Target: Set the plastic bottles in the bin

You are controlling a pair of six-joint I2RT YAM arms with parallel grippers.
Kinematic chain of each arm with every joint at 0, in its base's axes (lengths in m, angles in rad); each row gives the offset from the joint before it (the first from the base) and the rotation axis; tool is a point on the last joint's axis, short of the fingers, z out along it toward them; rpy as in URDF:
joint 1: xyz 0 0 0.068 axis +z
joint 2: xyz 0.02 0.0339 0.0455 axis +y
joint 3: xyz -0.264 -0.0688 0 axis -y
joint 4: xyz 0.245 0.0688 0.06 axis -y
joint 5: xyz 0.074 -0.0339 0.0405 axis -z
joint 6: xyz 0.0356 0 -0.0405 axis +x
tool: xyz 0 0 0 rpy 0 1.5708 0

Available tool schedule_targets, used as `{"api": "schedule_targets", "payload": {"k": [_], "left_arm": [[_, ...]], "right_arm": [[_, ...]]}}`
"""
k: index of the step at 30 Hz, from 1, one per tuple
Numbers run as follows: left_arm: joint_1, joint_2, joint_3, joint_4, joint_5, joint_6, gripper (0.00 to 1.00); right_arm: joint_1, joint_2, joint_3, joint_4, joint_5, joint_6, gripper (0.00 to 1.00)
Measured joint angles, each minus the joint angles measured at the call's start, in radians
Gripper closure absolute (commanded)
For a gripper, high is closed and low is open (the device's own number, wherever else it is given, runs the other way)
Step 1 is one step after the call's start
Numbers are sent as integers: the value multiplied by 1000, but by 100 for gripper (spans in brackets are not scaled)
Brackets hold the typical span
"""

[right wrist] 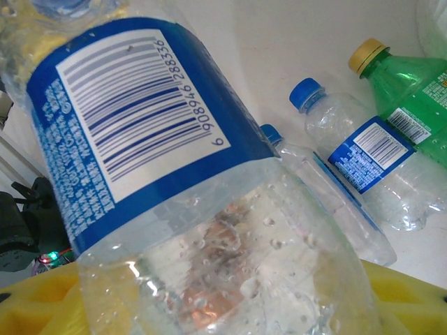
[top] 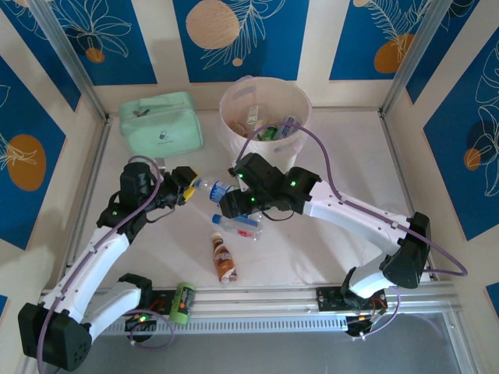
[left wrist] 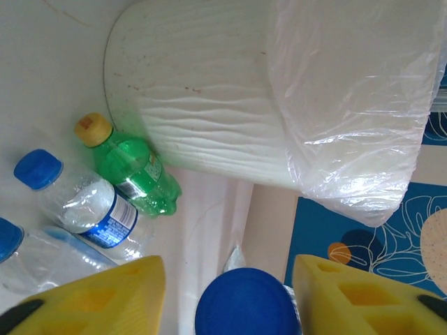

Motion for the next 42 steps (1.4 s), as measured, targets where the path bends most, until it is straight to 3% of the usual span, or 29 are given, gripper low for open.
{"api": "schedule_targets", "payload": {"k": [7,14,21,33,42], "left_arm": [[-4,10,13,1,0,5,66],[-5,24,24,8,8,5,75],[-5,78,122,-1,12,10,76],[-6,390,615,68,8,-3,76],[-58,761,1060,55,-113,0,79]], "right_arm": [[6,1,0,-3,1,8,37],[8,0,0,-7,5,21,15],[-24,-76,-5,-34,50,22,12],[-121,-493,-95,-147,139,66,12],[-135,-531,-223,-161,131,142,13]]}}
